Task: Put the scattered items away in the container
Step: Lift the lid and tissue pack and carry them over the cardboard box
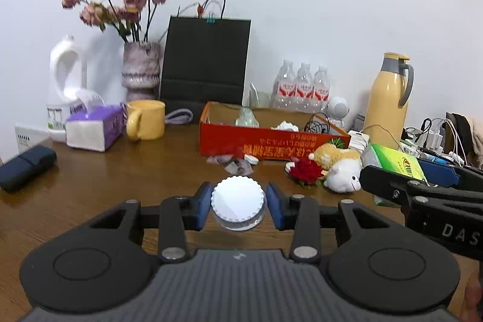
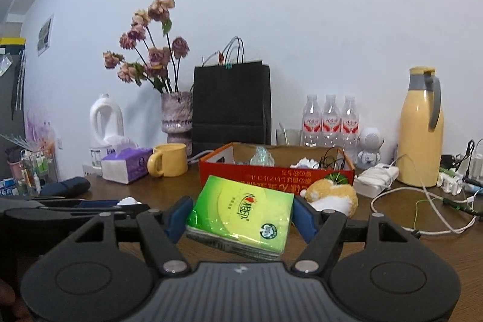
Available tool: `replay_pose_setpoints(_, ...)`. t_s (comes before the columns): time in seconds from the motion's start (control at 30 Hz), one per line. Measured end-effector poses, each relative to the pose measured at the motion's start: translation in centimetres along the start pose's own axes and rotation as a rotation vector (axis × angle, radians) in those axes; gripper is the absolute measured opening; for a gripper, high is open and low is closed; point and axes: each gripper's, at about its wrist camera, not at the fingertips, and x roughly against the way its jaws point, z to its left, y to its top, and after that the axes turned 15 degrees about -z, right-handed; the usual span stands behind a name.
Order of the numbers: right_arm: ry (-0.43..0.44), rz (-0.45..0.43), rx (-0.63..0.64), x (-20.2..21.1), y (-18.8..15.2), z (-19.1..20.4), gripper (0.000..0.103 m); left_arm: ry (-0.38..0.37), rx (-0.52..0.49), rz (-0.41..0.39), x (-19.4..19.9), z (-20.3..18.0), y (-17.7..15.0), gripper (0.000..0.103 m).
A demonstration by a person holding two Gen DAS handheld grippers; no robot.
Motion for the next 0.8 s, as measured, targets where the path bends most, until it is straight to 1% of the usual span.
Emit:
replay_pose_setpoints(0.13,-0.001,0.016,-0.038,-1.0,0.1,-0.4,0.07,0.001,-0.005,-0.014,-0.3,0.4,0.5,0.04)
replay_pose_setpoints(0.23,0.004,0.021,-0.051,-2.3,0.3,-0.9,0.07,-0.009,-0.008,-0.018,-2.2,0.7,1.1,0.04)
replay_pose_setpoints(0.33,0.004,0.02,-0.038,-4.3,1.0,-1.9,0.07,-0.025,-0.021,-0.045,-5.4,0.3,2.4,0.04)
replay_pose_setpoints(0.43,0.001,0.021,-0.022,-7.5,2.3,-3.3,0.07,-0.074,0.026,-0.022,-10.3,0.2,4.3,0.04)
replay_pose_setpoints(0.5,0.0,0.033,-0.029,-10.4,3.7,-4.7,0.07,-0.097,0.078,0.016,-14.3,0.3,5.7,0.04)
replay_pose_setpoints(0.57,-0.003,0.029,-0.02,-13.5,5.4,-6.1,0.07,-0.093,0.087,0.036,-17.7,0.2,6.9,0.04)
replay_pose_setpoints(0.67,0.003,0.033,-0.017,-18.4,7.3,-7.8,0.07,-0.091,0.045,0.049,-23.5,-0.5,8.9,0.04)
replay_pose_setpoints(0.8,0.012,0.087,-0.047,-26.2,9.2,-10.0,0.07,-0.065,0.108,0.137,-31.0,0.2,11.3,0.04)
